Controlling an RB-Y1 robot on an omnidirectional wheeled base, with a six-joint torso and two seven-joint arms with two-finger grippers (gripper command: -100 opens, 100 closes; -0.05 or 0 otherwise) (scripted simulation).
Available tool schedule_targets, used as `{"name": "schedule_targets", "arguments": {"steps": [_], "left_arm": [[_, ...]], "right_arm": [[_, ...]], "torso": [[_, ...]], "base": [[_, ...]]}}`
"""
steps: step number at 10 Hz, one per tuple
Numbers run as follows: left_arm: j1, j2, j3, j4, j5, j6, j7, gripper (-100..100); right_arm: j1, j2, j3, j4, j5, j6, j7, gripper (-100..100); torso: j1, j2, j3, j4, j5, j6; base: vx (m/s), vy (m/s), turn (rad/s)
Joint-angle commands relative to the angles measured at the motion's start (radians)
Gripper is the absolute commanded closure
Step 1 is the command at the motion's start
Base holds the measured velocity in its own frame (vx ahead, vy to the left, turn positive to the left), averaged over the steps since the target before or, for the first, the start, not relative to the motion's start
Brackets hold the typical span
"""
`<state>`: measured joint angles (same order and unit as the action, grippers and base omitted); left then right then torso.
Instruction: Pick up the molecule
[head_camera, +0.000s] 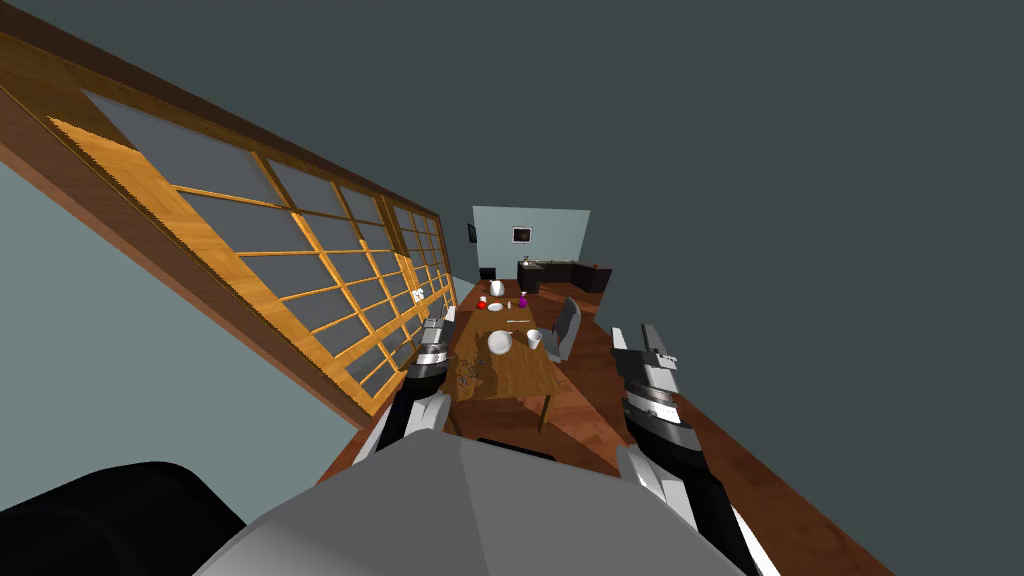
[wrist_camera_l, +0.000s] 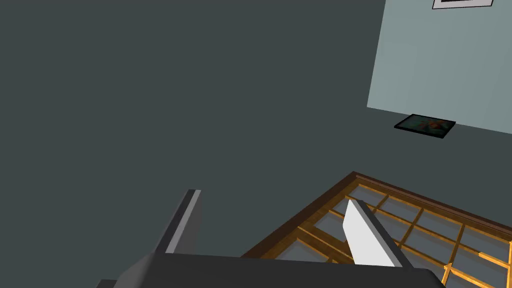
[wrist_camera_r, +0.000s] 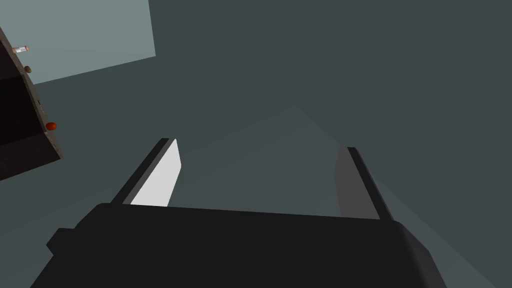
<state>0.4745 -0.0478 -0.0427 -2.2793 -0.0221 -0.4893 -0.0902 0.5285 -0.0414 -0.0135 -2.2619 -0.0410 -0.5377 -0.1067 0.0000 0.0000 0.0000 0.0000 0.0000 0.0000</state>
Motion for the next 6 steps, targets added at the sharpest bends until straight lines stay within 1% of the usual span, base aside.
{"name": "schedule_targets", "arguments": {"steps": [1,3,6], "left_arm": [[-0.003,0.032,-0.001,0.012,-0.001,-0.004,0.001,-100],[-0.009,0.080,-0.003,0.041,-0.002,-0.012,0.003,-100],[-0.026,0.142,-0.009,0.112,-0.006,-0.033,0.008,-100]], "right_arm": [[0.000,0.000,0.000,0.000,0.000,0.000,0.000,0],[0.000,0.000,0.000,0.000,0.000,0.000,0.000,0],[0.000,0.000,0.000,0.000,0.000,0.000,0.000,0]], "torso": [[0.000,0.000,0.000,0.000,0.000,0.000],[0.003,0.001,0.000,0.000,0.001,0.000],[0.006,0.002,0.001,0.000,0.001,0.000]], "base": [[-0.007,0.015,-0.030],[-0.022,0.052,-0.043],[-0.036,0.089,-0.079]]}}
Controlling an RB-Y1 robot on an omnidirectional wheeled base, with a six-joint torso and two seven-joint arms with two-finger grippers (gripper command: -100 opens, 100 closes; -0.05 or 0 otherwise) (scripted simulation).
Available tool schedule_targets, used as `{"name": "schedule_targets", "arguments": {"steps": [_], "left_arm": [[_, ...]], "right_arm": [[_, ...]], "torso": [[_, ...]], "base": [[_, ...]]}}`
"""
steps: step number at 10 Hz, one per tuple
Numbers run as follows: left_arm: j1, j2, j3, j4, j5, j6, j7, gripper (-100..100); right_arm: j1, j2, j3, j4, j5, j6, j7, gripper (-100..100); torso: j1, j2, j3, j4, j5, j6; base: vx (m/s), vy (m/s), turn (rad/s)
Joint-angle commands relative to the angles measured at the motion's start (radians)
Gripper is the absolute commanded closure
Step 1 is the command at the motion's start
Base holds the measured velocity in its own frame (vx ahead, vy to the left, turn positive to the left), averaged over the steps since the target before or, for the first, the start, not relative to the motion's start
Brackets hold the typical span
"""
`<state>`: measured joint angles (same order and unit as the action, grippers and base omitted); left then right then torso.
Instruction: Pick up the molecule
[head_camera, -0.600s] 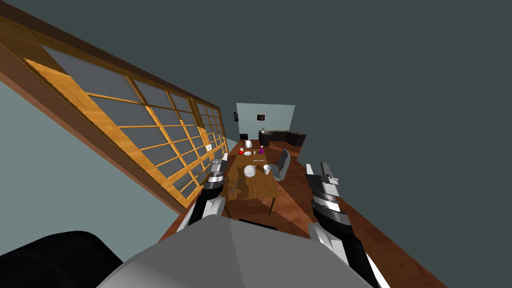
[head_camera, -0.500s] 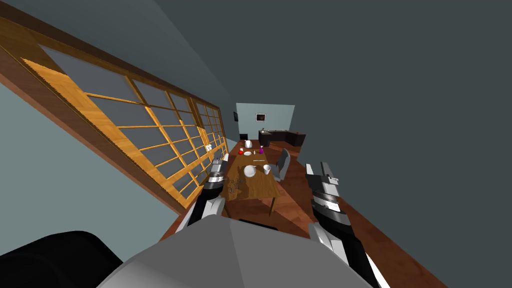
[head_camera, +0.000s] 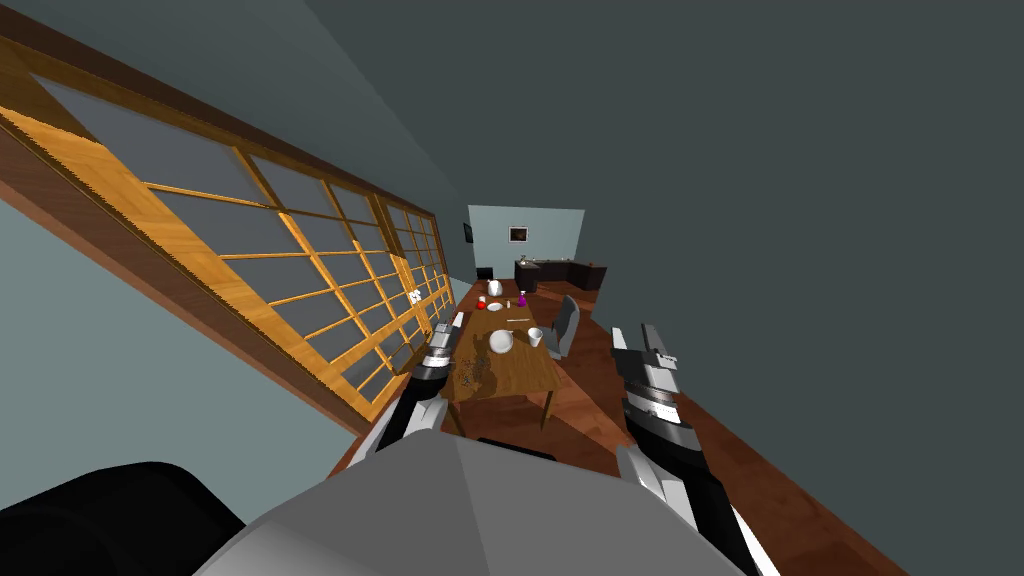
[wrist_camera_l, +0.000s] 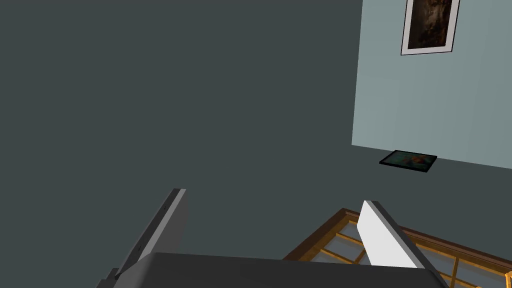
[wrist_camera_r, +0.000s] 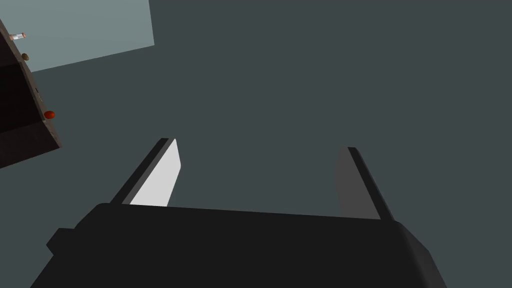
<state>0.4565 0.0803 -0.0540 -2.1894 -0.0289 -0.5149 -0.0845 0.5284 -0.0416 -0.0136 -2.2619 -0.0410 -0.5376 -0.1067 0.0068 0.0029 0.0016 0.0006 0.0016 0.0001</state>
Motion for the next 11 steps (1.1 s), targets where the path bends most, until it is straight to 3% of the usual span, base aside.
{"name": "schedule_targets", "arguments": {"steps": [1,5,7,10,11], "left_arm": [[-0.015,0.029,0.000,0.050,-0.001,-0.017,0.005,-100],[-0.031,0.055,-0.005,0.122,-0.005,-0.037,0.009,-100],[-0.051,0.076,-0.011,0.199,-0.009,-0.060,0.015,-100],[-0.061,0.084,-0.014,0.250,-0.012,-0.072,0.018,-100],[-0.073,0.092,-0.017,0.294,-0.014,-0.085,0.021,-100]], "right_arm": [[0.000,0.000,0.000,0.000,0.000,0.000,0.000,0],[0.000,0.000,0.000,0.000,0.000,0.000,0.000,0],[0.000,0.000,0.000,0.000,0.000,0.000,0.000,0],[0.000,0.000,0.000,0.000,0.000,0.000,0.000,0],[0.000,0.000,0.000,0.000,0.000,0.000,0.000,0]], "torso": [[0.000,0.000,0.000,0.000,0.000,0.000],[-0.001,-0.001,-0.001,0.000,0.000,0.000],[-0.001,0.000,0.000,0.000,0.000,0.000],[0.000,0.000,0.000,0.000,0.000,0.000],[-0.002,-0.001,-0.001,0.000,0.000,0.000]], "base": [[-0.044,0.110,-0.092],[-0.031,0.075,-0.073],[-0.061,0.102,-0.135],[-0.043,0.086,-0.068],[-0.034,0.080,-0.126]]}}
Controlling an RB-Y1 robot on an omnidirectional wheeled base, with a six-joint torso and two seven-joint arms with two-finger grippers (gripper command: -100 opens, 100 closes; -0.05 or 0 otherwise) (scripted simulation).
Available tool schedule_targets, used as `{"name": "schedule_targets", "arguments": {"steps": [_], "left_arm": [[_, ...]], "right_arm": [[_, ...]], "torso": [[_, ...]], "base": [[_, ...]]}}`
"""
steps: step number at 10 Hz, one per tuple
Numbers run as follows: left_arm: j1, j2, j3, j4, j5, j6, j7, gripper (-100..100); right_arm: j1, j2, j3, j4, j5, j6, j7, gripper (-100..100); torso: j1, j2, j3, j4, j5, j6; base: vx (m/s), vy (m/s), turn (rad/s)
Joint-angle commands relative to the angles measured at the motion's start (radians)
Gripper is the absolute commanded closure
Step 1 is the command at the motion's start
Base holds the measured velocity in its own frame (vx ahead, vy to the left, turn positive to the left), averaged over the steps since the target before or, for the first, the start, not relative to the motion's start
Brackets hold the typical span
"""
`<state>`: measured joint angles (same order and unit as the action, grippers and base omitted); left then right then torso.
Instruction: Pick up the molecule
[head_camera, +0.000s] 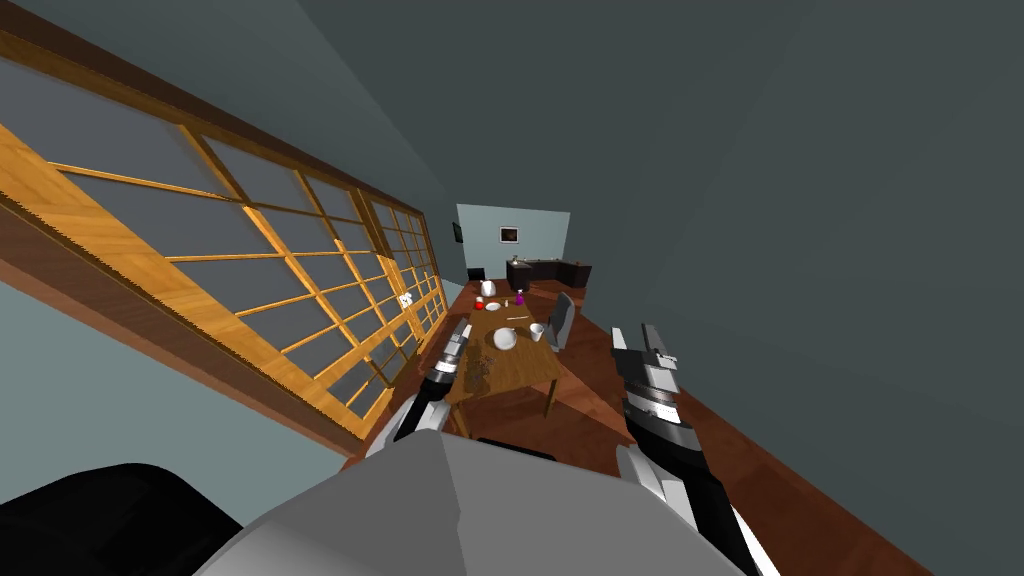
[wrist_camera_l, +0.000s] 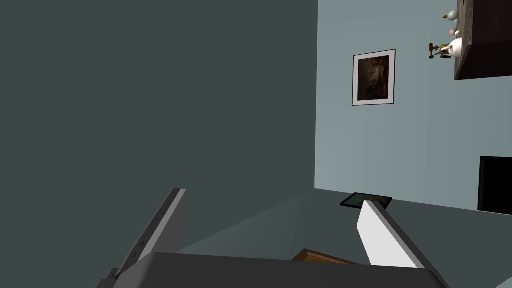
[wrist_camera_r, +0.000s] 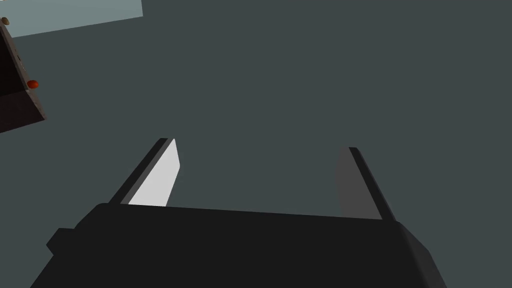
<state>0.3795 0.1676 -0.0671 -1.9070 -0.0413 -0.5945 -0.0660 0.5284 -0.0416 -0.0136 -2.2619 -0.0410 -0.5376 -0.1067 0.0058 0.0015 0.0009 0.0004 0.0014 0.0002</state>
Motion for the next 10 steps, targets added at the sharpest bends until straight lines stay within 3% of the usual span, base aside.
{"name": "schedule_targets", "arguments": {"steps": [1,10], "left_arm": [[-0.008,0.011,-0.006,0.050,-0.004,-0.018,0.005,-100],[-0.063,0.036,-0.017,0.284,-0.014,-0.071,0.017,-100]], "right_arm": [[0.000,0.000,0.000,0.000,0.000,0.000,0.000,0],[0.000,0.000,0.000,0.000,0.000,0.000,0.000,0]], "torso": [[0.000,0.000,0.000,0.000,0.000,0.000],[0.000,0.000,0.000,0.000,0.000,0.000]], "base": [[-0.049,0.121,-0.175],[-0.044,0.080,-0.116]]}}
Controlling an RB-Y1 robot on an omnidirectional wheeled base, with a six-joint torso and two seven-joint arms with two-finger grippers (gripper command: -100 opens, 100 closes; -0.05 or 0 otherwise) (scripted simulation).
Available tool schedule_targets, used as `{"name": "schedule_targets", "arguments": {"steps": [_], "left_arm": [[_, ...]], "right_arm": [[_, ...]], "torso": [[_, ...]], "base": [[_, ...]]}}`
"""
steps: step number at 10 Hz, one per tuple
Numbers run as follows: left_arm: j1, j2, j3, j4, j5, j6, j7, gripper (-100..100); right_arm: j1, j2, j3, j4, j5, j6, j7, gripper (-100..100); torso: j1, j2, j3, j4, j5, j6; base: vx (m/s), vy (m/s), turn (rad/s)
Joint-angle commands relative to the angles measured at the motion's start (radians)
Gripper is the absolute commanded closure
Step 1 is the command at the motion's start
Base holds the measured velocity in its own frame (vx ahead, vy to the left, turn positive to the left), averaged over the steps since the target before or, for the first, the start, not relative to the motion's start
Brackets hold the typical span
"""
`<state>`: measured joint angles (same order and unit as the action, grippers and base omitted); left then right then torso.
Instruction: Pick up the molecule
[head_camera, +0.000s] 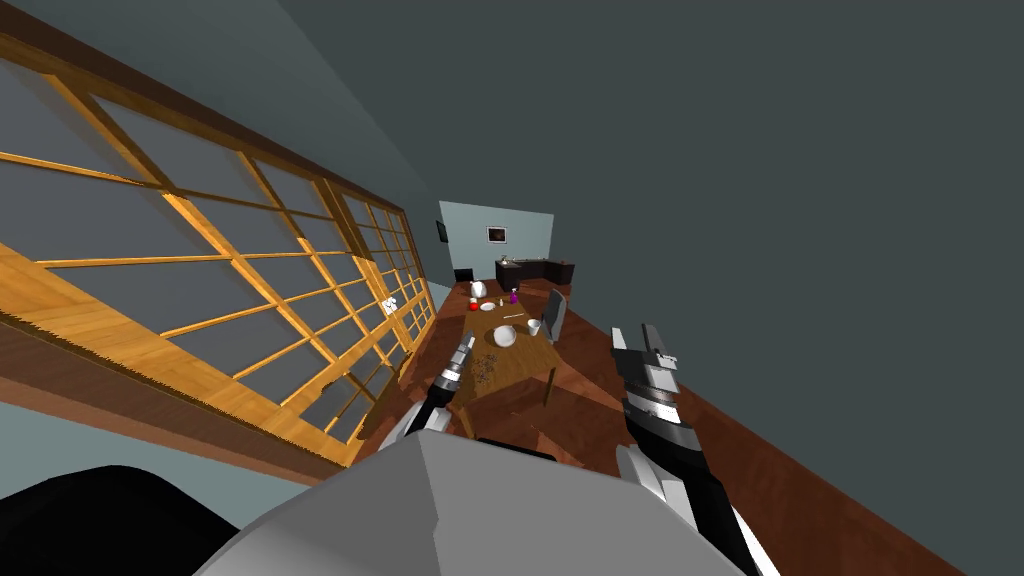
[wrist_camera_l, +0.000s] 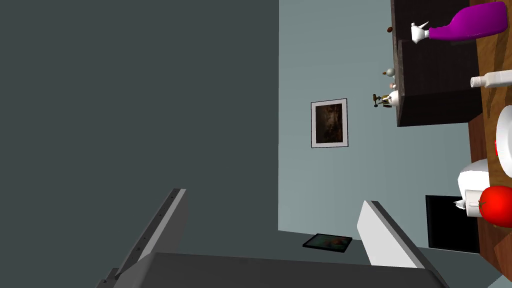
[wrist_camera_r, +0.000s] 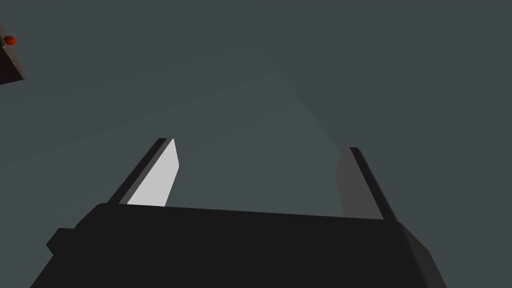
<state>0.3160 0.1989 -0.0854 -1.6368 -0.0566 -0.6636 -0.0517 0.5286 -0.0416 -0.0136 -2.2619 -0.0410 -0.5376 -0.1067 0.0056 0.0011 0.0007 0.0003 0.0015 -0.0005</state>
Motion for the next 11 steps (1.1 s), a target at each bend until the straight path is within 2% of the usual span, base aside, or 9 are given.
{"name": "schedule_targets", "arguments": {"steps": [1,7,9,11], "left_arm": [[-0.015,0.011,-0.001,0.050,-0.001,-0.015,0.006,-100],[-0.062,0.031,-0.007,0.243,-0.008,-0.051,0.014,-100],[-0.062,0.031,-0.007,0.272,-0.008,-0.051,0.014,-100],[-0.079,0.038,-0.008,0.333,-0.010,-0.062,0.017,-100]], "right_arm": [[0.000,0.000,0.000,0.000,0.000,0.000,0.000,0],[0.000,0.000,0.000,0.000,0.000,0.000,0.000,0],[0.000,0.000,0.000,0.000,0.000,0.000,0.000,0],[0.000,0.000,0.000,0.000,0.000,0.000,0.000,0]], "torso": [[0.000,0.000,0.000,0.000,0.000,0.000],[0.000,0.000,0.000,0.000,0.000,0.000],[-0.001,-0.001,0.000,0.000,0.000,0.000],[-0.002,-0.002,-0.001,0.000,-0.001,0.000]], "base": [[-0.057,0.072,-0.177],[-0.042,0.067,-0.149],[-0.022,0.042,-0.062],[-0.024,0.044,-0.182]]}}
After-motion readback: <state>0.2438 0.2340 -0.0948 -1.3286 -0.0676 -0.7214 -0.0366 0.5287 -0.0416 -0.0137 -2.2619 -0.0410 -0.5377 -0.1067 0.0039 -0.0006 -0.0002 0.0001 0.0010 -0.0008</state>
